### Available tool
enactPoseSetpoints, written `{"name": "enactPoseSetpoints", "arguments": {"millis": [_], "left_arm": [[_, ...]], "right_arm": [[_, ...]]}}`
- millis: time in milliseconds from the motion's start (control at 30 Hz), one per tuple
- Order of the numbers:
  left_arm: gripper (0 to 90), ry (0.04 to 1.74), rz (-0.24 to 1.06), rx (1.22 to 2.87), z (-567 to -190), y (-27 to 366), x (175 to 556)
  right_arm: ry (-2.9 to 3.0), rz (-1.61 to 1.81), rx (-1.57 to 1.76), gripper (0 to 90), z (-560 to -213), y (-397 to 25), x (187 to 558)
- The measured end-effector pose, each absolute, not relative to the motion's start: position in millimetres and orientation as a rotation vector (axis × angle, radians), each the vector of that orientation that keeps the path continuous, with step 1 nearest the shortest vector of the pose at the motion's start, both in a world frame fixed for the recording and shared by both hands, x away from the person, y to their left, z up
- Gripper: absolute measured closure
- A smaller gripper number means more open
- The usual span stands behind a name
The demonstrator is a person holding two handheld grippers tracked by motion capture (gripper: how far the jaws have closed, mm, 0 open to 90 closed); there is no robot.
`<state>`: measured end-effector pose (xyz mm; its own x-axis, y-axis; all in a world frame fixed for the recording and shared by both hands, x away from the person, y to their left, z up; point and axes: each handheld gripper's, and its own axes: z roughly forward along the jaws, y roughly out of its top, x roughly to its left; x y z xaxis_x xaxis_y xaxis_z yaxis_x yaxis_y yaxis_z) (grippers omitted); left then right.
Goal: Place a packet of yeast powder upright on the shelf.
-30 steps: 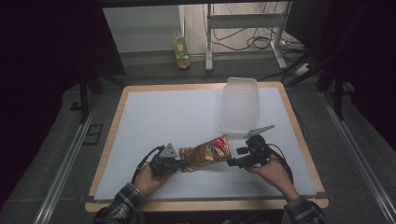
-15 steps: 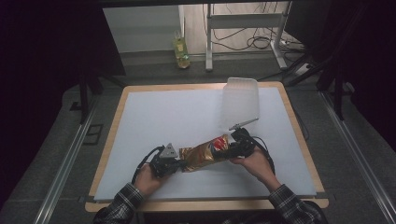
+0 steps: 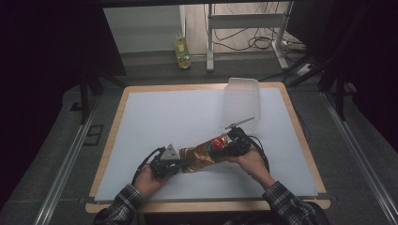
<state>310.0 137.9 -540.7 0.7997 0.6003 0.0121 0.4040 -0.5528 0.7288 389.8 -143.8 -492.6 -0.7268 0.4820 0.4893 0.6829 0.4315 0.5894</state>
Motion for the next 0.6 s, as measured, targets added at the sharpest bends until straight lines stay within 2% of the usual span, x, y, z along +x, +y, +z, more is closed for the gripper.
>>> {"name": "enactPoseSetpoints", "arguments": {"millis": [33, 200, 267, 300, 333, 600], "left_arm": [[74.1, 0.738, 0.335, 2.230, -541, 138, 310], [66.0, 0.750, 0.307, 2.203, -539, 142, 311], [58.5, 0.750, 0.308, 2.196, -538, 142, 310], [58.5, 0.746, 0.311, 2.193, -537, 143, 310], [51.9, 0.740, 0.302, 2.182, -536, 144, 310], [35.7, 0.728, 0.292, 2.144, -535, 145, 309]], "right_arm": [[-2.434, -1.182, -1.011, 69.2, -492, -144, 390], [-2.432, -1.195, -0.990, 70.6, -489, -144, 389], [-2.443, -1.200, -0.977, 70.8, -487, -143, 388], [-2.445, -1.199, -0.978, 70.8, -486, -142, 387], [-2.460, -1.207, -0.962, 70.9, -483, -142, 386], [-2.485, -1.220, -0.934, 71.0, -476, -142, 385]]}}
